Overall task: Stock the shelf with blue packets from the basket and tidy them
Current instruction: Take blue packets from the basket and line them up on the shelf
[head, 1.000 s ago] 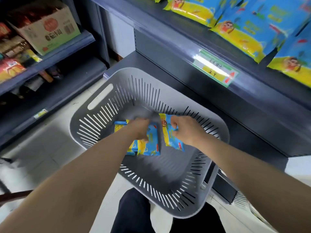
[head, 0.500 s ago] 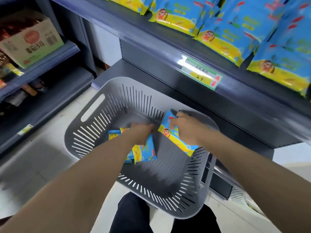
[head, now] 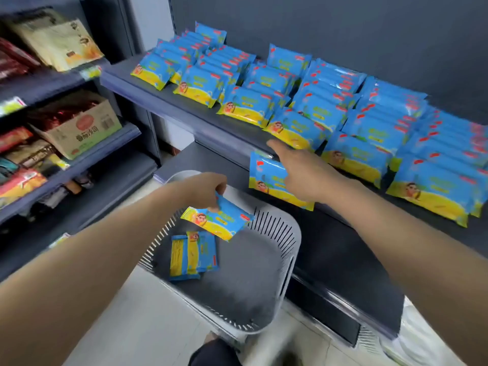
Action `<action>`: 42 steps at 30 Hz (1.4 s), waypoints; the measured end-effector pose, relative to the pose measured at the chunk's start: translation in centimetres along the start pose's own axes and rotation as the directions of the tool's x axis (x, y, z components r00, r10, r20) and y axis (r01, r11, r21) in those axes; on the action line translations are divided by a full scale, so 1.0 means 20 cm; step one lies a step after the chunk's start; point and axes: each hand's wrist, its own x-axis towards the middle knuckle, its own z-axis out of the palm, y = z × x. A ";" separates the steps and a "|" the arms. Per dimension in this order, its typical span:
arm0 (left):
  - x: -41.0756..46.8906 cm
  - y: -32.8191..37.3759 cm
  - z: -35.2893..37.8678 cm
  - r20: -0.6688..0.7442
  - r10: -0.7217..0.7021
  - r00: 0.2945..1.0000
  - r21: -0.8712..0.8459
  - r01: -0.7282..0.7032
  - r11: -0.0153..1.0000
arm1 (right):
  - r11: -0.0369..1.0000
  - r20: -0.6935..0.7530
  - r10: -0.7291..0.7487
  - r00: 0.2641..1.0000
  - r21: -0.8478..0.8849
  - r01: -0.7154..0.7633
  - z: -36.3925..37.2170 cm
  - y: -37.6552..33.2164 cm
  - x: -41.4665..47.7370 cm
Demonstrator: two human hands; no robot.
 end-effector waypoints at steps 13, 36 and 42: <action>-0.07 1.20 -0.45 -0.178 0.397 0.900 -0.242 -0.431 0.869 | 0.939 -0.197 0.335 0.921 -0.007 -0.343 -0.76 0.90 -0.62; 0.40 2.23 -0.06 -0.150 0.555 0.818 -0.260 -0.574 0.776 | 0.828 0.041 0.559 0.828 0.027 -0.560 -0.55 2.01 -0.86; 0.46 2.33 -0.04 -0.161 0.530 0.833 -0.305 -0.553 0.776 | 0.828 0.042 0.556 0.830 0.059 -0.557 -0.53 2.09 -0.84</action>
